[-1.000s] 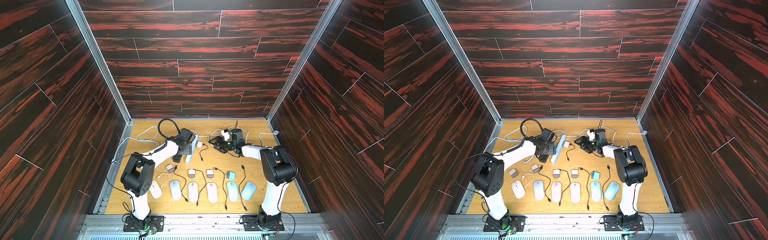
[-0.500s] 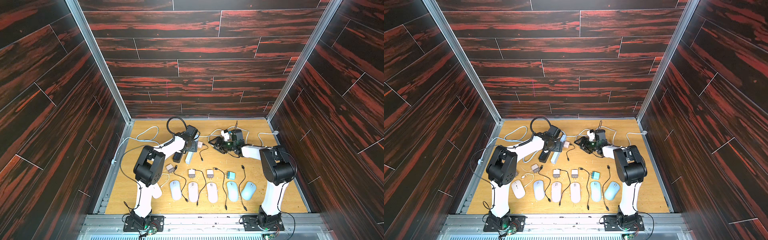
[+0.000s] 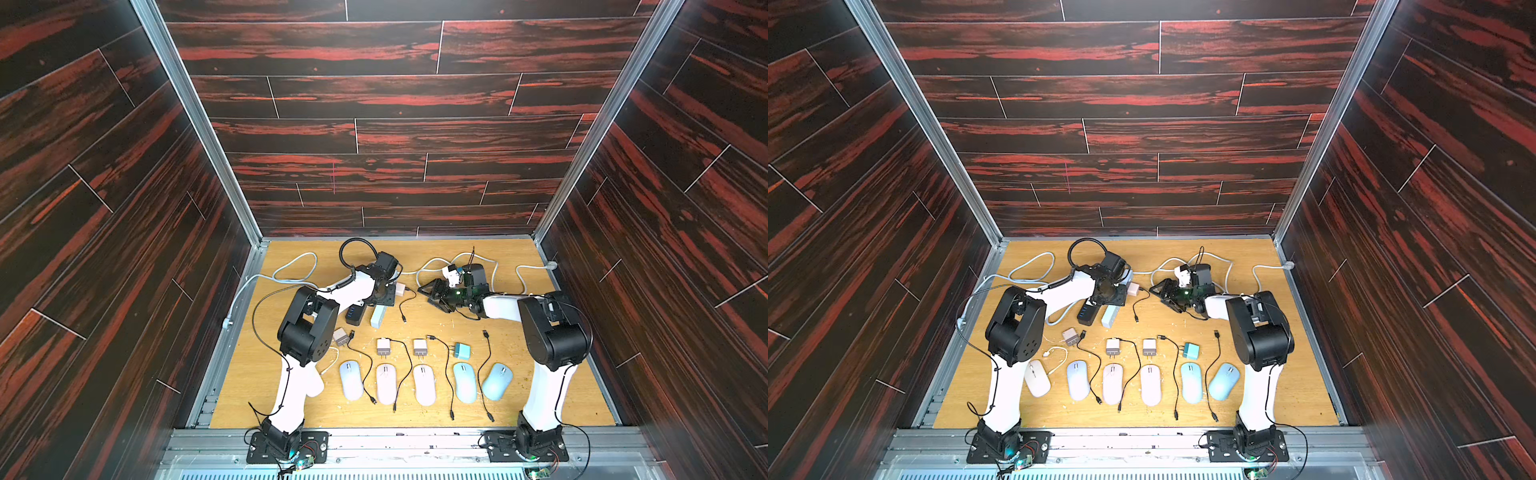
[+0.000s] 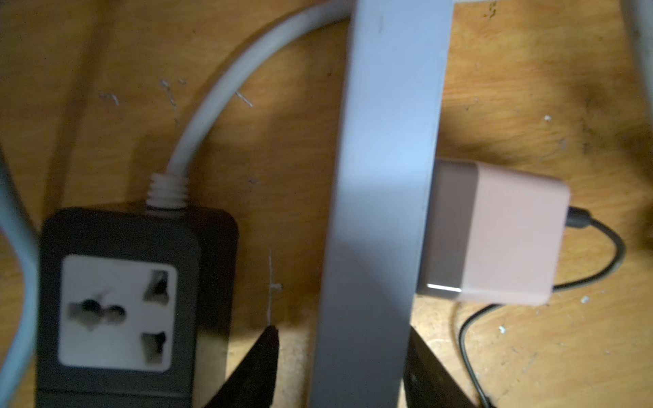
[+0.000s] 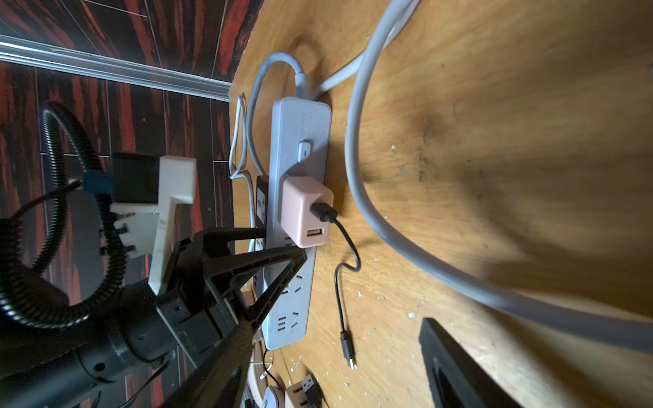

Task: Unplug the wireless mouse
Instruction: Remove the plug from the socket.

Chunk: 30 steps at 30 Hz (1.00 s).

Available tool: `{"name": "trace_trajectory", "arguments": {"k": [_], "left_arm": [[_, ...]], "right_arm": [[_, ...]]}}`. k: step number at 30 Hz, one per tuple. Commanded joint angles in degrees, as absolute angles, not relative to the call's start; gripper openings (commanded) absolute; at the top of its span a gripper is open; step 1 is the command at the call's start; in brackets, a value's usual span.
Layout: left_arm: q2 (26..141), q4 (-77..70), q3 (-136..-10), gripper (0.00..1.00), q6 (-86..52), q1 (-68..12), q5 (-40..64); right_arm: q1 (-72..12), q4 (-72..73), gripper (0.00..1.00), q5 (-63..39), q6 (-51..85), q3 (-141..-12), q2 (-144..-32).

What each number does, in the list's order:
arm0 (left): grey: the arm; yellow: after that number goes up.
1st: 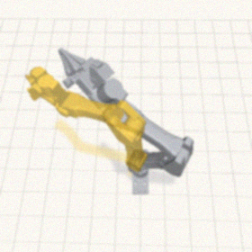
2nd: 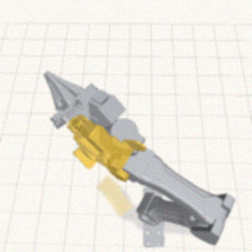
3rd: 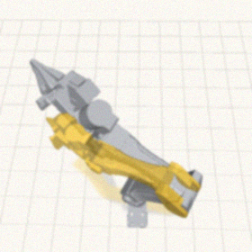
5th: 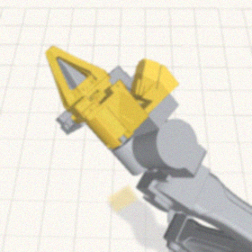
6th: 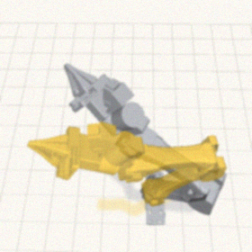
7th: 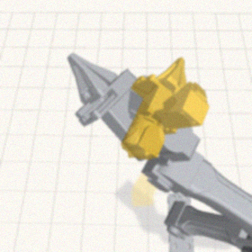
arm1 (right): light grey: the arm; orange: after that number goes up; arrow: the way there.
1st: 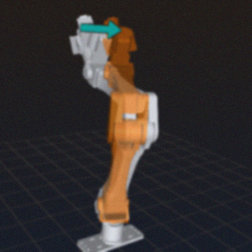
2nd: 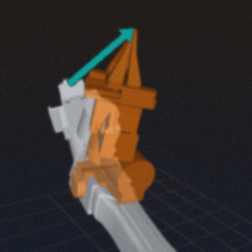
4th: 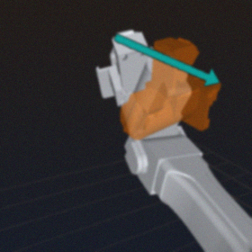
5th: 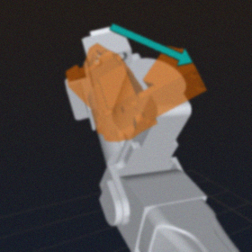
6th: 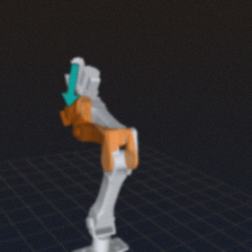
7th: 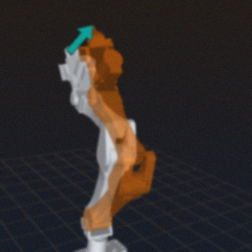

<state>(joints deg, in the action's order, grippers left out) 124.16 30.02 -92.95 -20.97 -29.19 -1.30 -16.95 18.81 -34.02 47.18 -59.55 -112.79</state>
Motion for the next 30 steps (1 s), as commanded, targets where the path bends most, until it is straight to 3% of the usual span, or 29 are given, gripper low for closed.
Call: {"name": "trace_trajectory", "arguments": {"k": [1,17,30], "left_arm": [[123.57,29.72,-91.72,0.51,-21.76,-28.91,1.45],[120.19,25.63,-88.64,0.0,-25.25,-27.86,8.17],[119.0,24.08,-87.19,0.0,-24.62,-27.86,10.69]], "right_arm": [[-16.9,21.28,0.77,-35.24,48.1,-58.75,-113.2],[-19.26,29.41,0.77,-35.31,50.68,-58.4,-116.75],[-20.31,29.31,0.77,-37.69,50.36,-66.45,-122.41]]}}
